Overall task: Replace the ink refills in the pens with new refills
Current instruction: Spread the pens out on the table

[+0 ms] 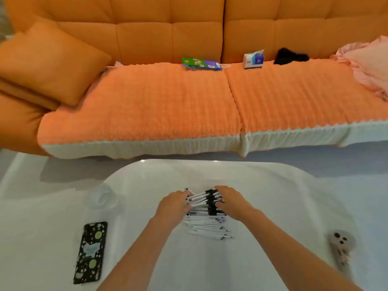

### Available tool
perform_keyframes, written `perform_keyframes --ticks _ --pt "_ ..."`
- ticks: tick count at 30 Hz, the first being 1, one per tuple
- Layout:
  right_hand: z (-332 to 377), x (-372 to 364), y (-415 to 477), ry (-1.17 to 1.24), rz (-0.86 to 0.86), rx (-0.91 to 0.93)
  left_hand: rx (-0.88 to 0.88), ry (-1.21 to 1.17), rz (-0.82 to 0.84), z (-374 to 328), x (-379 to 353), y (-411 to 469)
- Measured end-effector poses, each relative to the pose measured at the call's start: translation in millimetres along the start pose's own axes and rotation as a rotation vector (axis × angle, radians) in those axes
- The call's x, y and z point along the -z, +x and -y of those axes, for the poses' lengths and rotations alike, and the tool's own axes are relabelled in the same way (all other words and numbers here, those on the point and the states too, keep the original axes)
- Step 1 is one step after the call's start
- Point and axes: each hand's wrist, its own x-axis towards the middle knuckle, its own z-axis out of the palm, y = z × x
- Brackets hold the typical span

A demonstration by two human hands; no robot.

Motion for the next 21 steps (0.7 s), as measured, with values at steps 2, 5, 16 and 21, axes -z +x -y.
perform_keyframes --ticks 2,5,16,21 --pt "-13 -21 19 0.042 -0.022 0.028 -0.033 -0.004 0.009 9 -28 19" --pt "-31 -46 49 0.020 -0.007 0.078 -0.085 0.045 -0.023 25 -64 55" --pt "-64 -62 99 -0.425 -0.032 0.255 -0.231 0.344 -0.036 27 -105 118" --pt "-66 -63 101 -0.510 -0.049 0.264 -0.204 0.439 -0.003 32 -103 127"
